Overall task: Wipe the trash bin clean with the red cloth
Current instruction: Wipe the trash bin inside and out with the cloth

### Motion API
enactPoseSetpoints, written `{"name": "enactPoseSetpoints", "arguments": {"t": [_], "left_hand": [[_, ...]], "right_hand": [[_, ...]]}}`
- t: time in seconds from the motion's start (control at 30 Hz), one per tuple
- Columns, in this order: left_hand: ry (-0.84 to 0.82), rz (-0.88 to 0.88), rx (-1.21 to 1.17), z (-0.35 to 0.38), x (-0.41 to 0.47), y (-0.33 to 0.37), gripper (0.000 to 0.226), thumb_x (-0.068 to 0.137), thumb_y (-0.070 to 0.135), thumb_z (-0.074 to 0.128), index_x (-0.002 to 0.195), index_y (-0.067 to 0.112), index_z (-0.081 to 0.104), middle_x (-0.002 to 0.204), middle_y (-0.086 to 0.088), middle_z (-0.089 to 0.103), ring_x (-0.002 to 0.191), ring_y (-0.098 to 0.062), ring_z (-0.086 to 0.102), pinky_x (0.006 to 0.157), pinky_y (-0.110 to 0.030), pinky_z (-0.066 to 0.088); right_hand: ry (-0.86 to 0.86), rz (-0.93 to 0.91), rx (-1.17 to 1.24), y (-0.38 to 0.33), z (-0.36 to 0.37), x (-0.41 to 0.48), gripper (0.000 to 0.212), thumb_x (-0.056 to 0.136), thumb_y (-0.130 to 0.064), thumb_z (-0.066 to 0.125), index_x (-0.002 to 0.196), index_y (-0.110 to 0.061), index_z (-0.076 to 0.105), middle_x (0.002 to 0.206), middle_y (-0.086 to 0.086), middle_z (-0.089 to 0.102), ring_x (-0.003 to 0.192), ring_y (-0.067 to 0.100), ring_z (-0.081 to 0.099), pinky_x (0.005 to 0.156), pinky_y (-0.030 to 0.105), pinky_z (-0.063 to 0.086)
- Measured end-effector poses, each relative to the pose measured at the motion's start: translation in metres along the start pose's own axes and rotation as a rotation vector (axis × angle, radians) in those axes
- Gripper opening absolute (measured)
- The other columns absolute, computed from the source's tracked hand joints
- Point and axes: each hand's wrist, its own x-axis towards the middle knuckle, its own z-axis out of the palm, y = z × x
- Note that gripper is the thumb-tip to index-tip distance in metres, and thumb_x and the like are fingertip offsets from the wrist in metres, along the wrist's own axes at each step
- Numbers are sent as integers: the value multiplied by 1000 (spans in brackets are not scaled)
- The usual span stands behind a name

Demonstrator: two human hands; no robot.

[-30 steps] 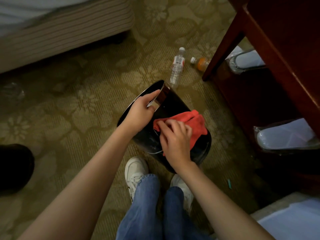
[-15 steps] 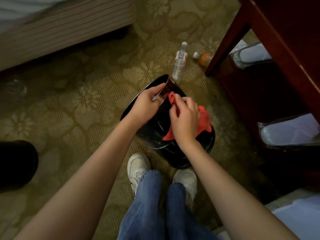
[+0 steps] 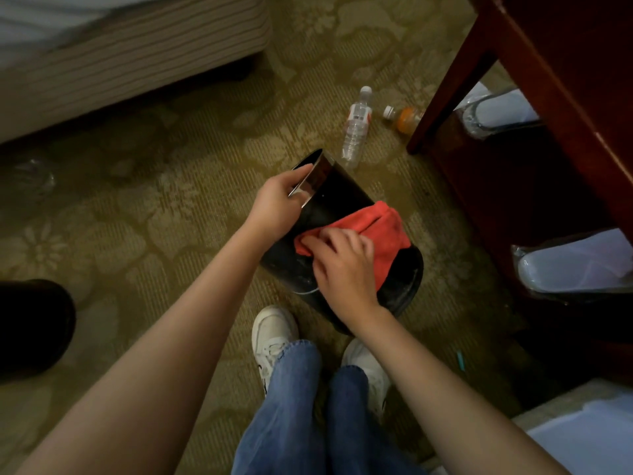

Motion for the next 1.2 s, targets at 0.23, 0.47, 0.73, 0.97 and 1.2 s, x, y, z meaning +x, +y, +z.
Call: {"name": "enactPoseSetpoints", "arguments": {"t": [0.23, 0.47, 0.73, 0.97, 1.2], "left_hand": [[-15, -42, 25, 18, 8, 21, 48, 91, 2, 52, 137, 14, 49, 128, -10, 60, 120, -24, 55, 106, -39, 41], [100, -68, 129, 18, 7, 20, 46, 92, 4, 49, 135, 21, 51, 135, -2, 55, 127, -20, 48, 102, -28, 38], [-8, -92, 49, 11, 2, 20, 47, 92, 6, 53, 136, 21, 50, 118, -12, 63, 105, -28, 62, 88, -29, 48], [-52, -86, -8, 13, 1, 22, 47, 93, 5, 52, 137, 20, 49, 118, -15, 63, 99, -25, 63, 86, -30, 50], [-76, -66, -18, 18, 1, 27, 46, 93, 6, 53, 136, 21, 50, 114, -14, 65, 93, -20, 65, 80, -30, 51]], "right_hand": [[87, 477, 134, 24, -19, 71, 35, 93, -15, 49, 127, -18, 59, 109, 2, 56, 103, 24, 50, 86, 38, 41], [23, 156, 153, 10, -14, 15, 41, 83, -15, 41, 119, -16, 63, 102, 5, 58, 93, 27, 53, 73, 42, 45], [92, 586, 218, 26, -13, 73, 33, 94, -15, 51, 125, -19, 60, 113, 2, 56, 109, 23, 48, 91, 38, 40], [119, 282, 189, 8, -13, 20, 43, 83, -10, 46, 123, -17, 61, 105, 5, 56, 98, 26, 52, 79, 42, 43], [175, 310, 128, 10, -12, 22, 47, 80, -7, 44, 123, -18, 61, 107, 6, 56, 94, 28, 52, 75, 42, 44]]}}
